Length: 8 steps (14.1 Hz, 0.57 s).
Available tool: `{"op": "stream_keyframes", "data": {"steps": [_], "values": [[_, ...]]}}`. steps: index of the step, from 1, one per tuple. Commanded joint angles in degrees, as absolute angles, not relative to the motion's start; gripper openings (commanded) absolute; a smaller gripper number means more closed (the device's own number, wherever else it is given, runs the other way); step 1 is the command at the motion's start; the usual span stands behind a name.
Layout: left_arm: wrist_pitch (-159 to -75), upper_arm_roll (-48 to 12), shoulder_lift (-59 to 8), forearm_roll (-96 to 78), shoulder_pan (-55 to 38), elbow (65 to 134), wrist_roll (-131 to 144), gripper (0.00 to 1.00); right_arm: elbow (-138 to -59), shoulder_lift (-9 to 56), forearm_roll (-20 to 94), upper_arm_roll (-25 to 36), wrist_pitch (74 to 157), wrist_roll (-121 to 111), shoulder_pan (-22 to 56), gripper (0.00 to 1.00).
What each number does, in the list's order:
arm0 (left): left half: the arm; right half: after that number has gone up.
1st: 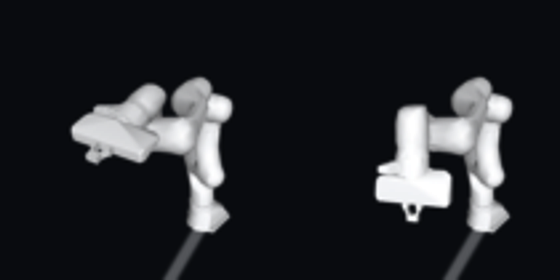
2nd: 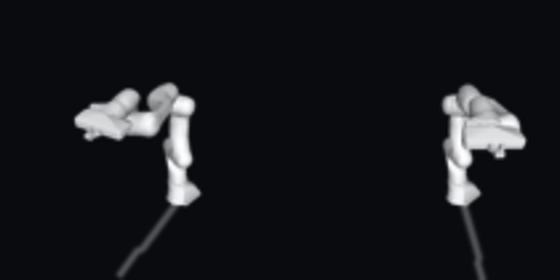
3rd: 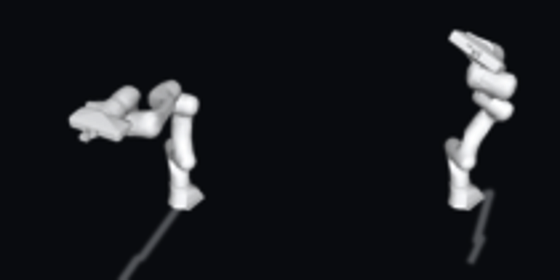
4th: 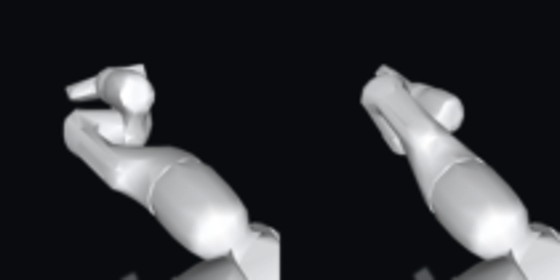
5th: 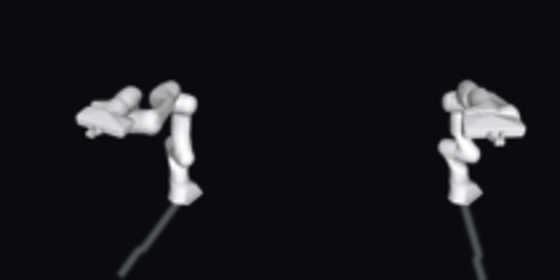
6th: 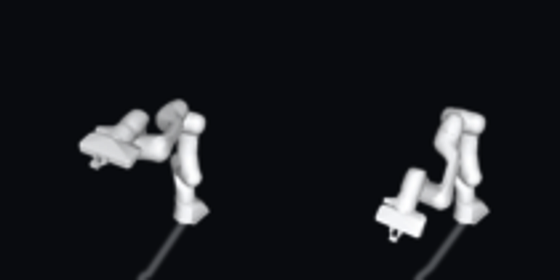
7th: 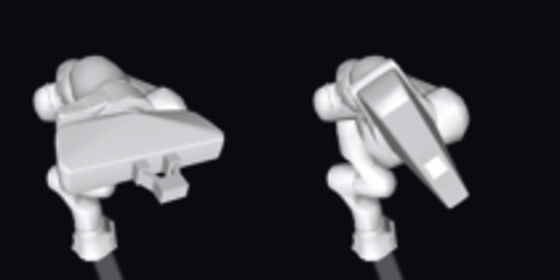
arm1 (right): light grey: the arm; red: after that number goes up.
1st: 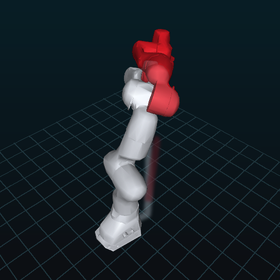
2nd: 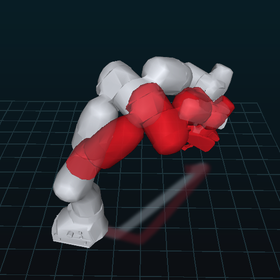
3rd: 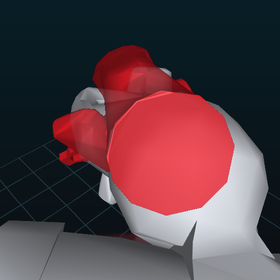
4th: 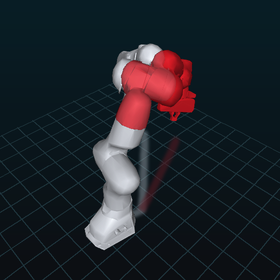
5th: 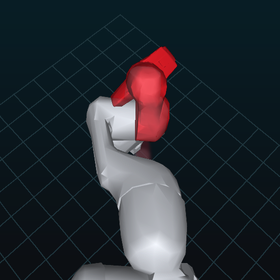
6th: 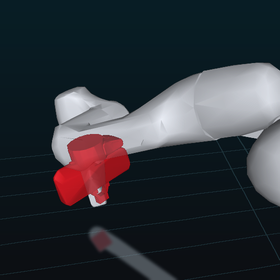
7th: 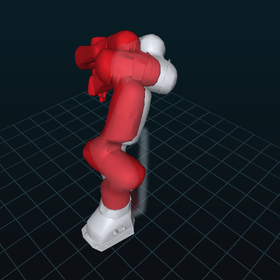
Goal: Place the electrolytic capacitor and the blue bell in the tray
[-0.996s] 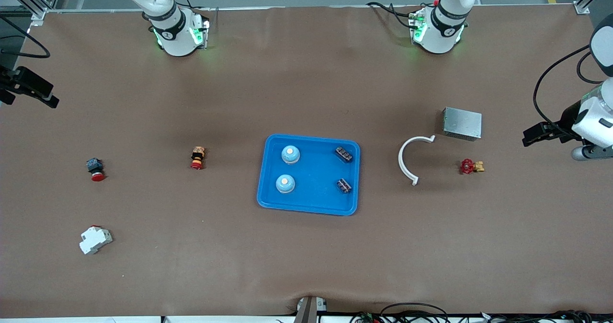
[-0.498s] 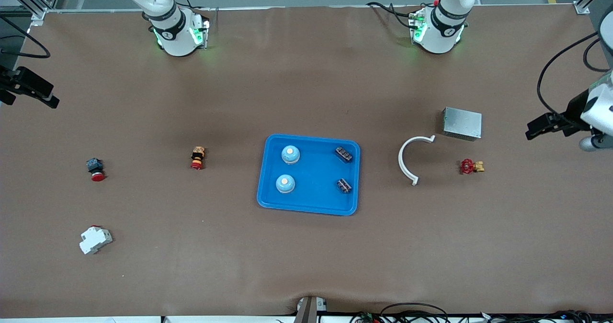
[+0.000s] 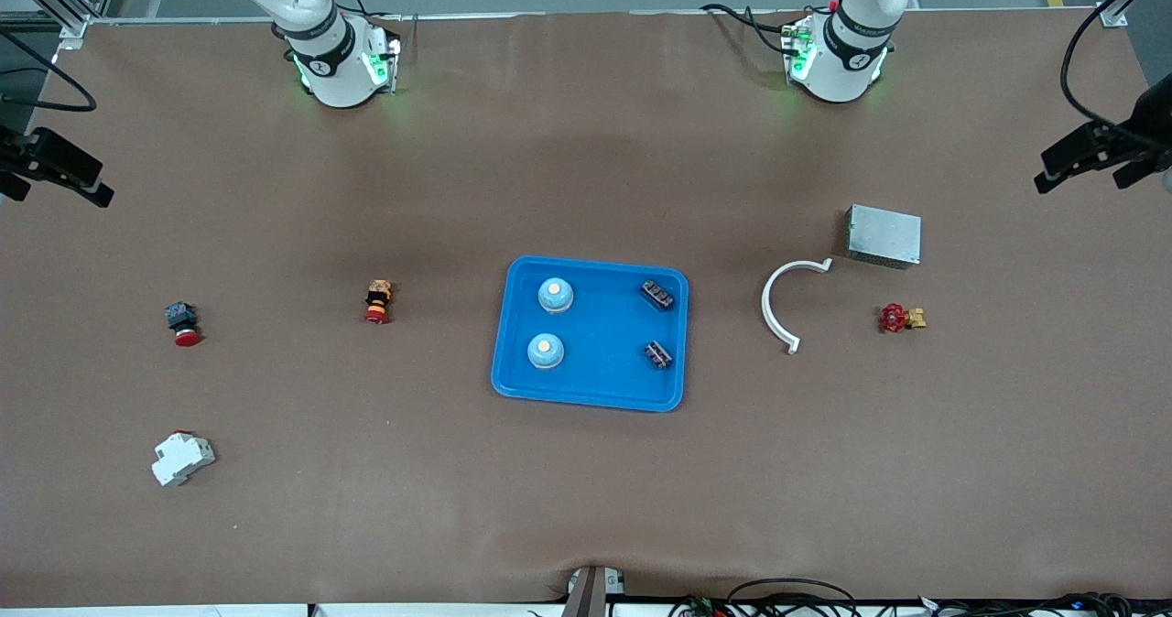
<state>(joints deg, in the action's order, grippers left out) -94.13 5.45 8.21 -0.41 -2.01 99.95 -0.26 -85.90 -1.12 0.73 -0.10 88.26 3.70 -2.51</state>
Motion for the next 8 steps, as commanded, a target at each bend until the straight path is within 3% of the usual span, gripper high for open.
{"op": "stream_keyframes", "data": {"steps": [1,8], "values": [[-92.20,5.45,6.77,-1.76,-2.28,96.42,-0.35,1.00,-86.31,-1.58,1.23,-0.53,88.68,3.96,-3.16,1.00],[-92.02,4.57,4.04,0.97,-2.20,93.43,-0.79,1.00,-87.10,-1.58,2.81,-0.26,88.77,3.87,-3.60,1.00]]}}
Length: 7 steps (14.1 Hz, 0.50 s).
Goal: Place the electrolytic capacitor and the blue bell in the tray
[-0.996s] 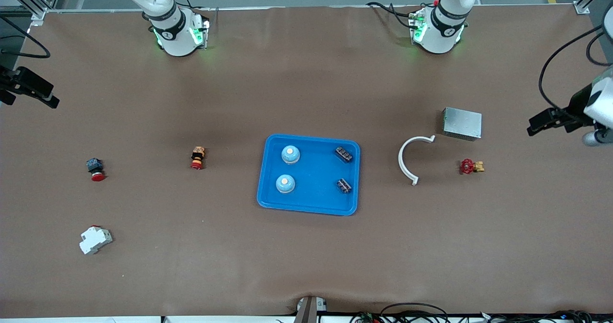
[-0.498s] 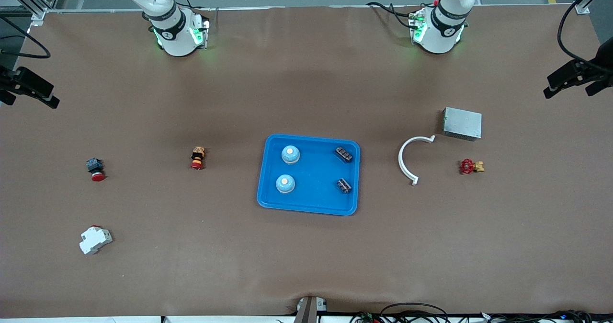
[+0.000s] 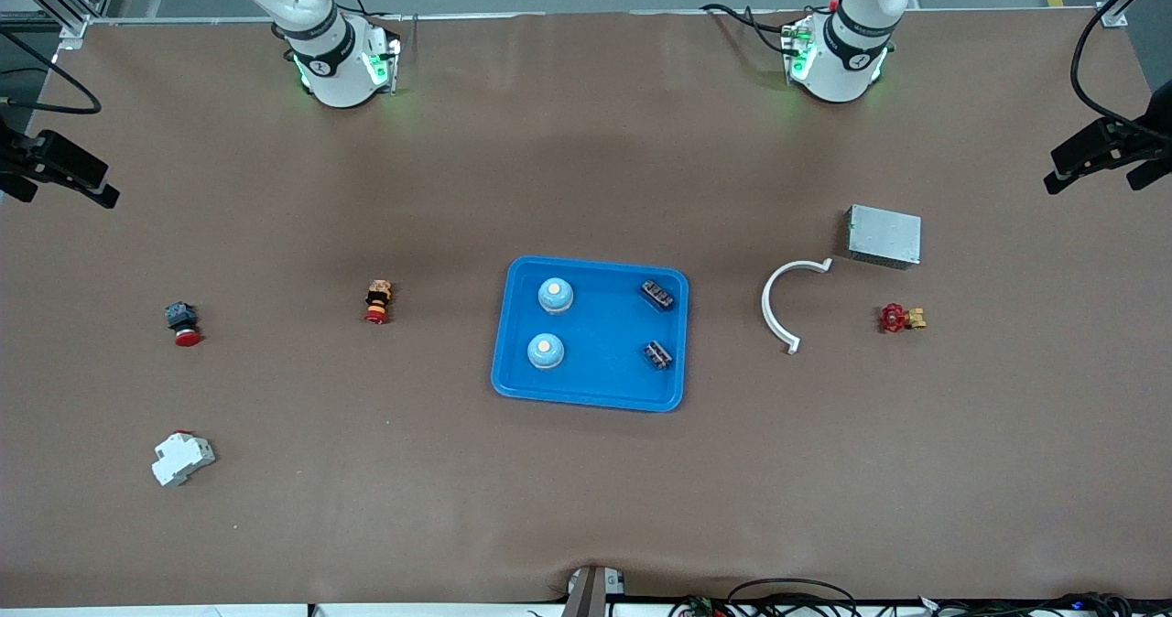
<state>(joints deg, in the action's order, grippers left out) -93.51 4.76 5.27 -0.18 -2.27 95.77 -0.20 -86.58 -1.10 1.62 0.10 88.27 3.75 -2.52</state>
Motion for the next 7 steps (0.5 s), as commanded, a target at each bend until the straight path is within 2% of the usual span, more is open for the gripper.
{"op": "stream_keyframes", "data": {"steps": [1,7], "values": [[-91.93,4.57,4.04,0.97,-2.11,93.43,-0.79,1.00,-87.10,-1.58,2.81,-0.26,88.77,3.95,-3.60,1.00],[-91.93,4.57,3.43,0.88,-1.85,93.43,-1.14,1.00,-87.10,-1.58,2.90,-0.26,89.21,3.87,-3.60,1.00]]}}
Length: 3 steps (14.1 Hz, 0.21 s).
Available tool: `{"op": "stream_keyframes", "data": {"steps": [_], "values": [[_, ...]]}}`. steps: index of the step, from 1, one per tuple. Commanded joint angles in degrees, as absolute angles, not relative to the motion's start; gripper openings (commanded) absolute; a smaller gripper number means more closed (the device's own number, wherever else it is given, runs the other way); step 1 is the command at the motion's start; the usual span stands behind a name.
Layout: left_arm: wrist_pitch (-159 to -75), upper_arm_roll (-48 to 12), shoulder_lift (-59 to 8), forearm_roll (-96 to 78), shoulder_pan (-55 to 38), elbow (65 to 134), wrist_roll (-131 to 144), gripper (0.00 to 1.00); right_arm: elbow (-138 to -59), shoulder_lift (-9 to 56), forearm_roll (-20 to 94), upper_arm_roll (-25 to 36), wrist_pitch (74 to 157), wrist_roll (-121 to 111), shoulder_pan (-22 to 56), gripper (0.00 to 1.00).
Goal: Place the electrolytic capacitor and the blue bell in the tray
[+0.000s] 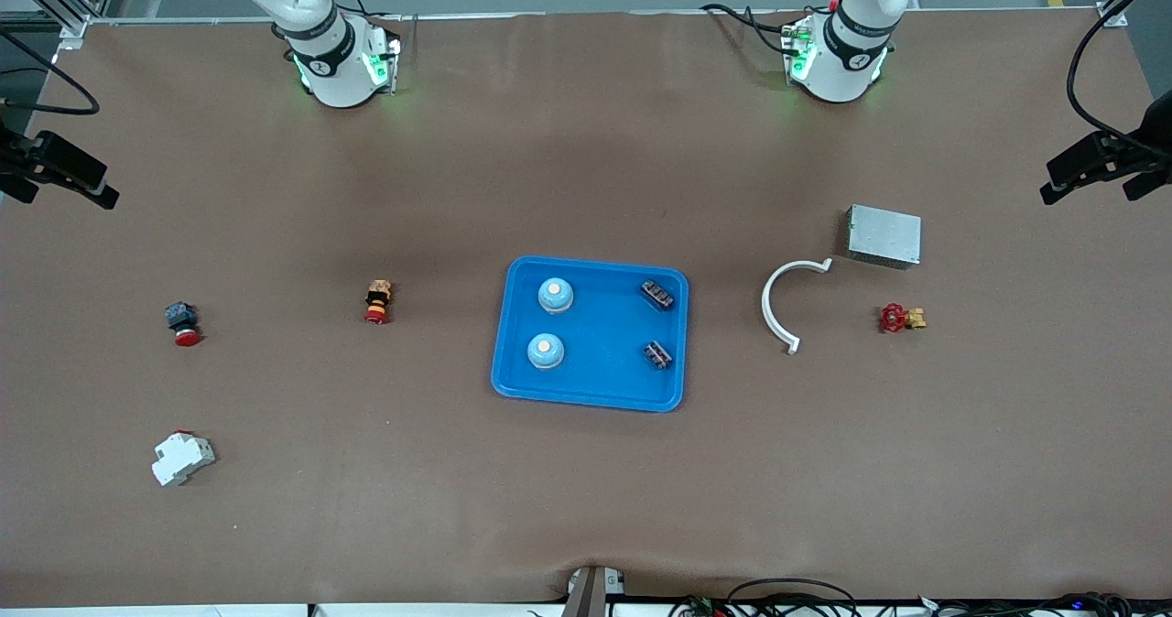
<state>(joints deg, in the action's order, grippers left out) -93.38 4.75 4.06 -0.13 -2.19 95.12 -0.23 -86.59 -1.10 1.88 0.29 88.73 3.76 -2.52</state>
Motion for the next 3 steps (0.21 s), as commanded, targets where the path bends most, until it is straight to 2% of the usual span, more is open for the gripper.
{"op": "stream_keyframes", "data": {"steps": [1,3], "values": [[-91.93,4.57,3.43,0.88,-1.85,93.43,-1.14,1.00,-87.10,-1.58,2.81,-0.26,89.12,3.78,-3.60,1.00],[-91.93,4.57,3.43,0.88,-1.93,93.43,-1.14,1.00,-87.10,-1.58,2.81,-0.26,89.12,3.78,-3.60,1.00]]}}
